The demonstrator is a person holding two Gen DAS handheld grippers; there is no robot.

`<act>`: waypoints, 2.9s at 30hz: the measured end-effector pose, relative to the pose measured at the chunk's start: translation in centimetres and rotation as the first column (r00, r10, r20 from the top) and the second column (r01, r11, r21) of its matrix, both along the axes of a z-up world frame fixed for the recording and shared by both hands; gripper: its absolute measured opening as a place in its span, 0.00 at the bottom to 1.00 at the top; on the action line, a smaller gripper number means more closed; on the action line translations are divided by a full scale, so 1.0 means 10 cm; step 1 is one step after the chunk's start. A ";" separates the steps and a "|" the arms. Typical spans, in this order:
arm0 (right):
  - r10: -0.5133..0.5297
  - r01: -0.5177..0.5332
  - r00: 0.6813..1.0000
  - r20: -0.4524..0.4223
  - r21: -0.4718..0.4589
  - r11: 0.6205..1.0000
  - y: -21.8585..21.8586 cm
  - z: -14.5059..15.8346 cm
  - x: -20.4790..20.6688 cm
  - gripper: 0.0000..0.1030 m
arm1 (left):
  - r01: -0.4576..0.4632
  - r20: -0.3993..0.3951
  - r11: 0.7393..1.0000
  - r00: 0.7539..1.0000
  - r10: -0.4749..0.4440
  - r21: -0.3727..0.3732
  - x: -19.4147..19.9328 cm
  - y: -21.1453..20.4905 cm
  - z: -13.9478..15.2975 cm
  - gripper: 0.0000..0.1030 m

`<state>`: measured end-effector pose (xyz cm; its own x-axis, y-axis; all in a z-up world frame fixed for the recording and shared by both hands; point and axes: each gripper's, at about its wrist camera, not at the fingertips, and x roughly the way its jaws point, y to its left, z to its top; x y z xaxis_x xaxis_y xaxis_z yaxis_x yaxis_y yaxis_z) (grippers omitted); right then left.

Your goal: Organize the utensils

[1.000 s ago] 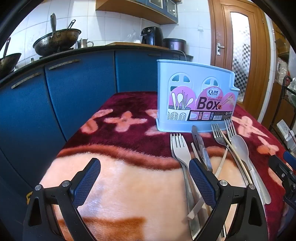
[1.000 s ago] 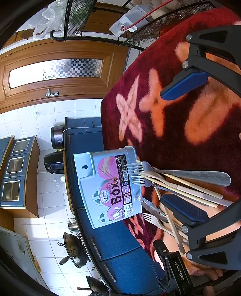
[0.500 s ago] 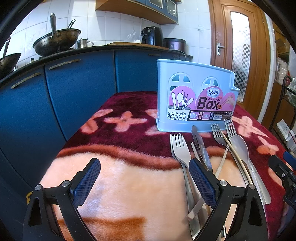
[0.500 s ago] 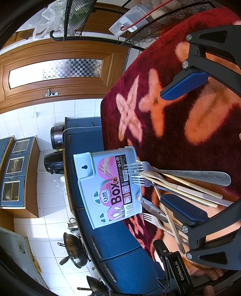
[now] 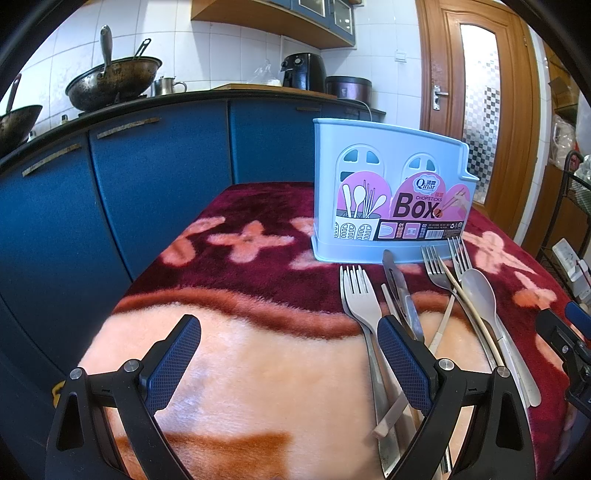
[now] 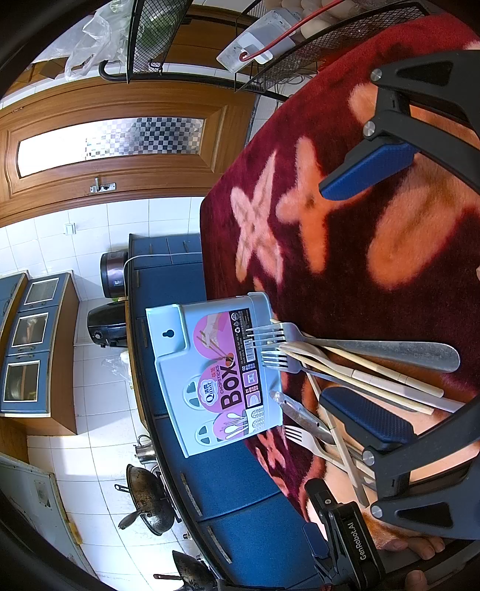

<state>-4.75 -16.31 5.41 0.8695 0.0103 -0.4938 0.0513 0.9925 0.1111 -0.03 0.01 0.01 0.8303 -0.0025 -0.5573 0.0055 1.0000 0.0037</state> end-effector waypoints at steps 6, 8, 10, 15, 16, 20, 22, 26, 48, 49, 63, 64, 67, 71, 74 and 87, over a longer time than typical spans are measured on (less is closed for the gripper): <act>0.000 0.000 1.000 0.000 0.000 1.000 0.00 0.00 0.00 1.00 | -0.001 0.000 1.000 1.000 0.001 0.000 0.00 0.00 0.00 0.94; 0.000 0.000 1.000 0.000 0.000 1.000 0.00 0.00 0.00 1.00 | 0.000 0.000 1.000 1.000 0.000 0.000 0.00 0.00 0.00 0.94; 0.000 0.000 1.000 -0.001 0.000 1.000 0.00 0.00 0.00 1.00 | 0.000 0.000 1.000 1.000 0.000 0.000 0.00 0.00 0.00 0.94; 0.000 0.000 1.000 -0.001 0.000 1.000 0.00 0.00 0.00 1.00 | 0.000 0.000 1.000 1.000 0.000 -0.001 0.00 0.00 0.00 0.94; 0.000 0.000 1.000 -0.001 0.001 1.000 0.00 0.00 0.00 1.00 | -0.001 0.000 1.000 1.000 0.001 -0.001 0.00 0.00 0.00 0.94; 0.000 0.000 1.000 -0.001 0.001 1.000 0.00 0.00 0.00 1.00 | 0.000 0.000 1.000 1.000 0.000 -0.001 0.00 0.00 0.00 0.94; 0.000 0.000 1.000 -0.001 0.001 1.000 0.00 0.00 0.00 1.00 | 0.000 0.000 1.000 1.000 0.000 -0.001 0.00 0.00 0.00 0.94; 0.000 0.000 1.000 -0.001 0.001 1.000 0.00 0.00 0.00 1.00 | 0.000 0.000 1.000 1.000 0.000 -0.001 0.00 0.00 0.00 0.94; 0.030 -0.028 0.997 -0.066 0.046 0.999 -0.09 0.09 0.12 1.00 | 0.043 -0.001 0.999 0.999 -0.043 0.033 -0.02 -0.08 0.06 0.94; 0.031 -0.028 0.997 -0.071 0.049 0.998 -0.08 0.10 0.14 0.99 | 0.059 -0.009 0.998 0.998 -0.058 0.025 -0.02 -0.09 0.07 0.94; 0.083 -0.068 0.974 -0.210 0.077 0.995 -0.26 0.17 0.34 0.70 | 0.304 -0.118 0.951 0.948 -0.296 0.053 0.14 -0.68 0.24 0.76; 0.085 -0.069 0.972 -0.217 0.081 0.994 -0.28 0.17 0.35 0.68 | 0.320 -0.137 0.945 0.941 -0.310 0.061 0.17 -0.74 0.23 0.76; 0.095 -0.072 0.966 -0.240 0.102 0.992 -0.36 0.15 0.38 0.67 | 0.362 -0.188 0.929 0.920 -0.343 0.075 0.26 -0.88 0.16 0.70; 0.098 -0.070 0.960 -0.261 0.115 0.991 -0.42 0.12 0.42 0.66 | 0.382 -0.230 0.922 0.905 -0.357 0.071 0.37 -0.99 0.10 0.68; 0.108 -0.077 0.955 -0.274 0.124 0.989 -0.44 0.08 0.45 0.66 | 0.382 -0.258 0.921 0.900 -0.351 0.081 0.42 -1.04 0.05 0.68; 0.140 -0.101 0.951 -0.276 0.153 0.983 -0.47 0.03 0.51 0.66 | 0.449 -0.368 0.885 0.848 -0.380 0.123 0.65 -1.23 -0.08 0.33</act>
<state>0.39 -21.04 5.71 0.6815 0.1903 -0.7067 -0.0188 0.9698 0.2431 6.42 -12.31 -0.75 0.5476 -0.1674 -0.8198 0.4551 0.8818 0.1239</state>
